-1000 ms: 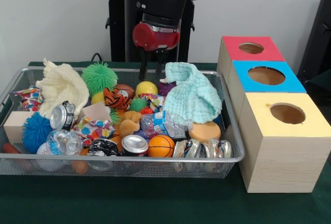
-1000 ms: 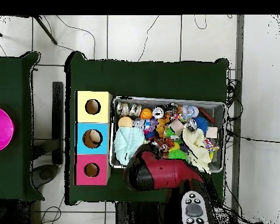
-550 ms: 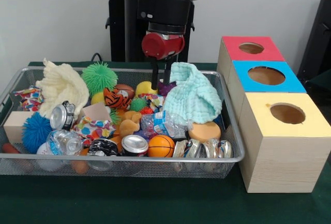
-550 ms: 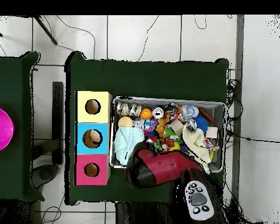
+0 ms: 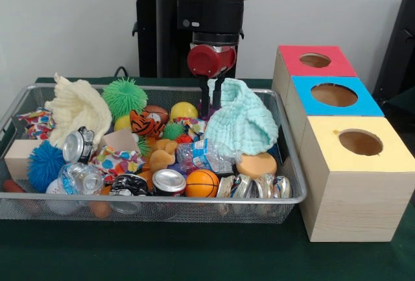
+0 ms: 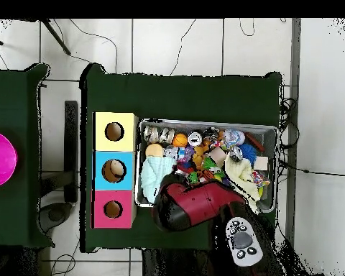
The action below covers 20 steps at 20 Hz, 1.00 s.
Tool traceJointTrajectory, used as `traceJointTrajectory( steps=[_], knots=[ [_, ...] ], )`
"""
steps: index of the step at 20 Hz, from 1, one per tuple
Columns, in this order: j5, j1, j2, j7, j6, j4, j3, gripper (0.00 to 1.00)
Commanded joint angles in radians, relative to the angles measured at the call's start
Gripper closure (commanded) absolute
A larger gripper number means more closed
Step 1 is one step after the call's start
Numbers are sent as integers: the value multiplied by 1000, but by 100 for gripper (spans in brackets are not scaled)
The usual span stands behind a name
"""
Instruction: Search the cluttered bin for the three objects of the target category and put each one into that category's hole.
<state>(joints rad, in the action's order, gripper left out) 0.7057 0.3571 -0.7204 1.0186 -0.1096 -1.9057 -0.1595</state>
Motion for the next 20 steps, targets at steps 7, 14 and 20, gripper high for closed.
traceJointTrajectory(
  steps=[7, 14, 20],
  knots=[
    [59, -16, 141, 85, -31, 100, -16, 0],
    [42, -10, 187, 109, -18, 137, 6, 0],
    [34, -49, 222, 175, 68, 189, 102, 0]
  ],
)
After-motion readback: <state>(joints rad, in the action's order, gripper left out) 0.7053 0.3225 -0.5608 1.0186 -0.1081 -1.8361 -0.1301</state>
